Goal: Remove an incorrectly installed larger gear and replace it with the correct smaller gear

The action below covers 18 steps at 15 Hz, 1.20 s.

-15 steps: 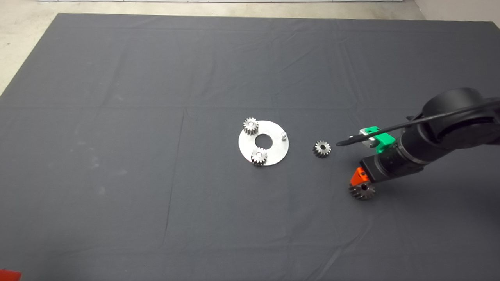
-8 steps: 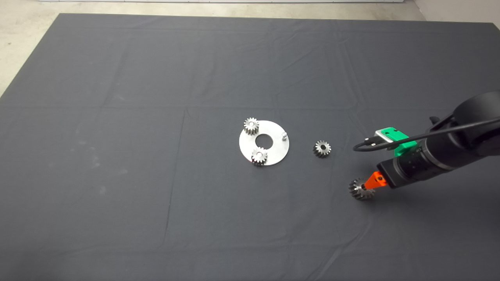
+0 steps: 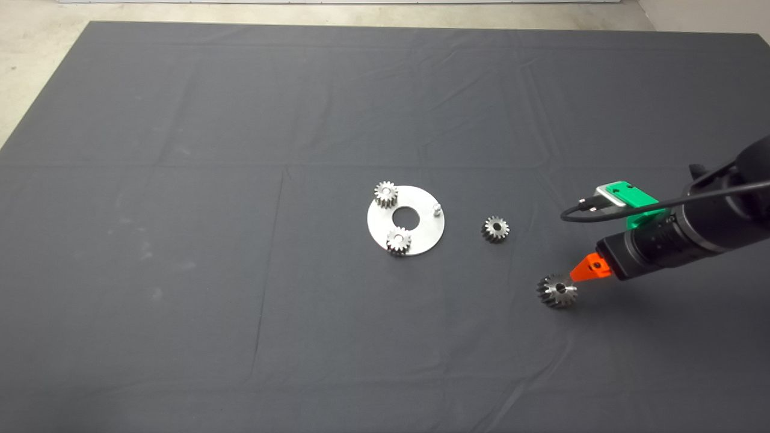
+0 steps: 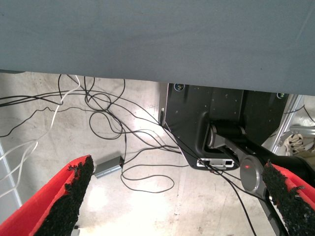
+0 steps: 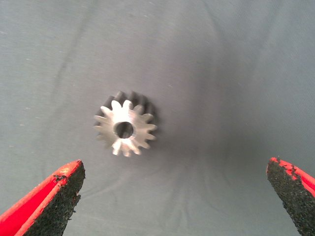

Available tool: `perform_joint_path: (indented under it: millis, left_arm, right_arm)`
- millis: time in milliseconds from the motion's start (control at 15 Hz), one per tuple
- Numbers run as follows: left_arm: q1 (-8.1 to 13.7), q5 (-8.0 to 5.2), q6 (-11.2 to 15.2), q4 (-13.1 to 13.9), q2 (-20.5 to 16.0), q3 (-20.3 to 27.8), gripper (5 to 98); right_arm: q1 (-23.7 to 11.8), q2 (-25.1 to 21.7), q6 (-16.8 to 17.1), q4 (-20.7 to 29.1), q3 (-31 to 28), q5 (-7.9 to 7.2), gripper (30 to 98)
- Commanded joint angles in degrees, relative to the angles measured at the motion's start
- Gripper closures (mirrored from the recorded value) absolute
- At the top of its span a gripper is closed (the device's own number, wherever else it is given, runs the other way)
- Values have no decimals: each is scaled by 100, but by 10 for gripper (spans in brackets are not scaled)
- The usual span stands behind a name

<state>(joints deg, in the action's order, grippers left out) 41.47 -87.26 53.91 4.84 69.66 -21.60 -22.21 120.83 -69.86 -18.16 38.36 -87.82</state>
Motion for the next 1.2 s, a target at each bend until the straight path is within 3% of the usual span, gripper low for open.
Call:
perform_joint_path:
  millis: [0, 200, 600, 667, 1133]
  left_arm:
    - [10, -169, -32, 61, -17, 50, 152]
    - [10, -169, -21, 61, -26, 52, 152]
    - [10, -169, -21, 70, -26, 61, 134]
    - [10, -160, -21, 79, -21, 61, 96]
    - [10, -160, -3, 79, -44, 61, 93]
  right_arm:
    - [-170, 466, 25, 41, 149, -578, 308]
    - [63, 1029, 52, -27, 370, -587, 308]
    - [506, 1746, 140, -782, 1327, -605, 308]
    - [542, 1782, 149, -852, 1440, -605, 308]
    - [525, 1843, 542, -908, 2006, -578, 308]
